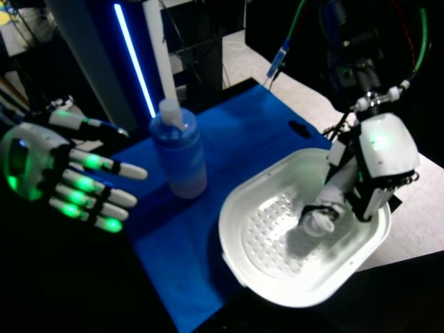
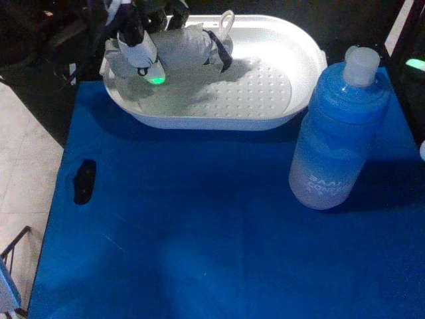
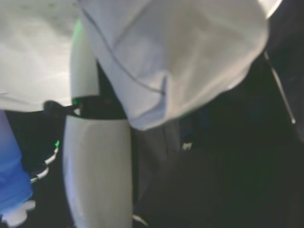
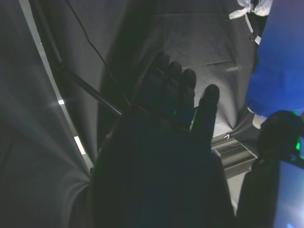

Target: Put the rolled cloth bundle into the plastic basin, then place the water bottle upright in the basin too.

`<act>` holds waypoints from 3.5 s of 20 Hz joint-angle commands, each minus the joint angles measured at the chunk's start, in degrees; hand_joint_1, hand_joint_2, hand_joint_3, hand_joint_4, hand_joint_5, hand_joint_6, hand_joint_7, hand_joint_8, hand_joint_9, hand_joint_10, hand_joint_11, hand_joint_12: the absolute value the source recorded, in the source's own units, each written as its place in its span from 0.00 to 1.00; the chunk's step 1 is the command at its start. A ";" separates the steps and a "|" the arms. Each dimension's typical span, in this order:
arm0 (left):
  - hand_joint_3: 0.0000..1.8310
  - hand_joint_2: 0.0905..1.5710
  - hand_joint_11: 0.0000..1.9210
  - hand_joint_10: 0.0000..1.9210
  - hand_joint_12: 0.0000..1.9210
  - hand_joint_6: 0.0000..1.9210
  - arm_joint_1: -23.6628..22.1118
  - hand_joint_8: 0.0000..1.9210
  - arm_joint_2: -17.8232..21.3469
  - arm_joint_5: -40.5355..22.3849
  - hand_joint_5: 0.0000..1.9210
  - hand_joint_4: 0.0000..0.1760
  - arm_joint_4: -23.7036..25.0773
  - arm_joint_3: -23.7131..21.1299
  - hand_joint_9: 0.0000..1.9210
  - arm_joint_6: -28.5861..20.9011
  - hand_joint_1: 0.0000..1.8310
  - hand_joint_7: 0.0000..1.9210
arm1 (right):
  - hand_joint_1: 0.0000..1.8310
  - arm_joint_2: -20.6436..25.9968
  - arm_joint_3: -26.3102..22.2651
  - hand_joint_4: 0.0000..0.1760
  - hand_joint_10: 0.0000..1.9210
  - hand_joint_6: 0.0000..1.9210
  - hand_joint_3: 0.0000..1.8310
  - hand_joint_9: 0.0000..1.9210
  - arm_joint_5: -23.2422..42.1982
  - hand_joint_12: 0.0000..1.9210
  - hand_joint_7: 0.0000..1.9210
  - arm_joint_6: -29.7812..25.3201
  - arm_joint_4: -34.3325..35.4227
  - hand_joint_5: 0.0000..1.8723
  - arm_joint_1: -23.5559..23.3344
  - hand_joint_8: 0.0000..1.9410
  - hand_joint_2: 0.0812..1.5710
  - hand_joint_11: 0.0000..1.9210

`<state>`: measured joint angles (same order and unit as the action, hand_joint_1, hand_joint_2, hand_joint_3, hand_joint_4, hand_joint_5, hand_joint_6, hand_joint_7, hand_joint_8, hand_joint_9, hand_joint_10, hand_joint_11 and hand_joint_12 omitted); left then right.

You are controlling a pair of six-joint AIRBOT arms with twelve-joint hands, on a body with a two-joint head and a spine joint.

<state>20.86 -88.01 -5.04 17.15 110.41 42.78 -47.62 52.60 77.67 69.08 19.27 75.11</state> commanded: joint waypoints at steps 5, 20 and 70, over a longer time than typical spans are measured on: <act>0.00 0.74 0.64 1.00 1.00 1.00 -0.87 1.00 -1.67 -2.10 0.37 1.00 1.66 2.14 0.55 -0.21 0.80 0.44 | 0.25 -0.01 0.45 0.84 0.00 0.00 0.00 0.09 7.21 0.00 0.12 -0.58 -0.36 0.13 -1.19 0.00 0.81 0.08; 0.00 0.58 0.00 0.00 0.00 0.00 0.44 0.00 6.90 -11.94 0.02 1.00 -4.09 -7.63 0.01 -0.52 0.28 0.04 | 0.27 0.11 0.13 0.81 0.00 0.00 0.00 0.09 7.22 0.00 0.11 -2.25 -0.34 0.13 -1.27 0.00 0.81 0.07; 0.00 0.55 0.00 0.00 0.00 0.00 55.24 0.00 37.78 -84.21 0.01 1.00 -40.20 -56.49 0.00 -3.34 0.31 0.00 | 0.66 -12.55 9.04 0.08 0.58 0.63 0.00 0.46 -0.12 0.69 0.51 -10.75 -7.12 0.46 -21.01 0.54 0.72 0.42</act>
<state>76.42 -49.91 -82.15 -23.22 53.56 39.94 -60.29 61.56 70.50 59.57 12.69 55.02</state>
